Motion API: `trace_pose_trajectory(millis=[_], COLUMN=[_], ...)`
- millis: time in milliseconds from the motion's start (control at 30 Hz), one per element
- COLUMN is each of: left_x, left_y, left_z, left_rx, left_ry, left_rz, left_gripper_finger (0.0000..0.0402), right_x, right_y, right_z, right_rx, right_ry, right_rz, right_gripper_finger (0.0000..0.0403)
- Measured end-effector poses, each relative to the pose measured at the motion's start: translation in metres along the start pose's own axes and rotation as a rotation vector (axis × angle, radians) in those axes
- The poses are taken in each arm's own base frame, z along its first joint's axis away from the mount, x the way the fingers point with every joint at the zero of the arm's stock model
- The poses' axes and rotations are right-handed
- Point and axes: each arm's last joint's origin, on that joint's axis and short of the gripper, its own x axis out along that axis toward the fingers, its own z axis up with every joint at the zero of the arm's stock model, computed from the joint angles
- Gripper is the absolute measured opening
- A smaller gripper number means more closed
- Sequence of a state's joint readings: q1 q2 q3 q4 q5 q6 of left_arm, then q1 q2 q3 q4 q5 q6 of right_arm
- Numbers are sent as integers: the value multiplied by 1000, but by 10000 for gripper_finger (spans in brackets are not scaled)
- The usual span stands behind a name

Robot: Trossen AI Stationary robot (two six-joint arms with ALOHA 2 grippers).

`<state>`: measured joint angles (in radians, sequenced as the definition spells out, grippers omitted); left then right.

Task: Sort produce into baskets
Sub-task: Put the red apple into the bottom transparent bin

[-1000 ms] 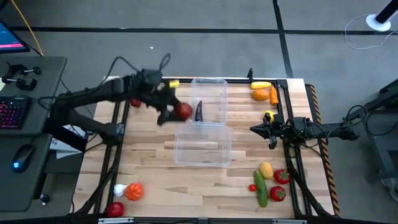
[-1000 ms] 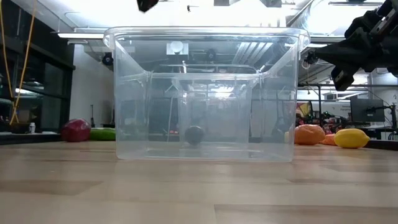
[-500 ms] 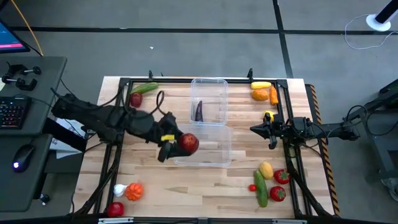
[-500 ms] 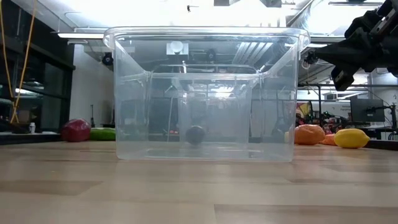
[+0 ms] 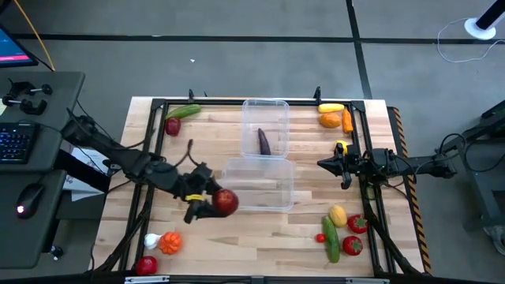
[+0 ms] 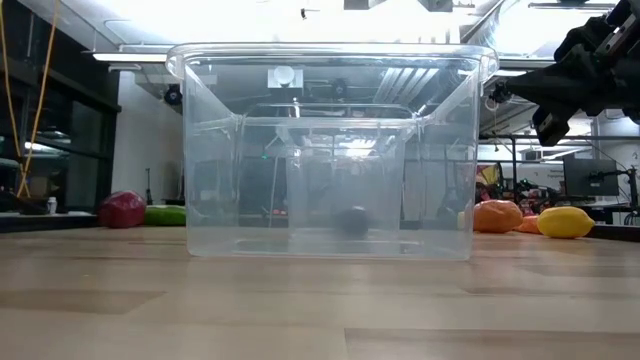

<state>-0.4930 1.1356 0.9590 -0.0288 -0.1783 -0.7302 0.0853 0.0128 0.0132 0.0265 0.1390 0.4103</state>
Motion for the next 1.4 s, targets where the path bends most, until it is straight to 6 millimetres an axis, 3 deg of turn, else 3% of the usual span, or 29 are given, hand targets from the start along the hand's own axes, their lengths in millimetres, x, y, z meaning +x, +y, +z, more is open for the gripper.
trace_pose_trajectory(millis=[267, 667, 1400], left_x=[-21, -4, 2], left_y=[17, 28, 45], left_z=[-18, -29, -6], left_rx=[-35, 5, 26], left_ry=[-175, -139, -204], left_rz=[-118, -66, -104], left_gripper_finger=[326, 338, 343], right_x=[0, 0, 0], right_y=[0, 0, 0], right_z=[0, 0, 0], right_rx=[0, 0, 0], right_ry=[0, 0, 0], right_rz=[0, 0, 0], right_gripper_finger=[0, 0, 0])
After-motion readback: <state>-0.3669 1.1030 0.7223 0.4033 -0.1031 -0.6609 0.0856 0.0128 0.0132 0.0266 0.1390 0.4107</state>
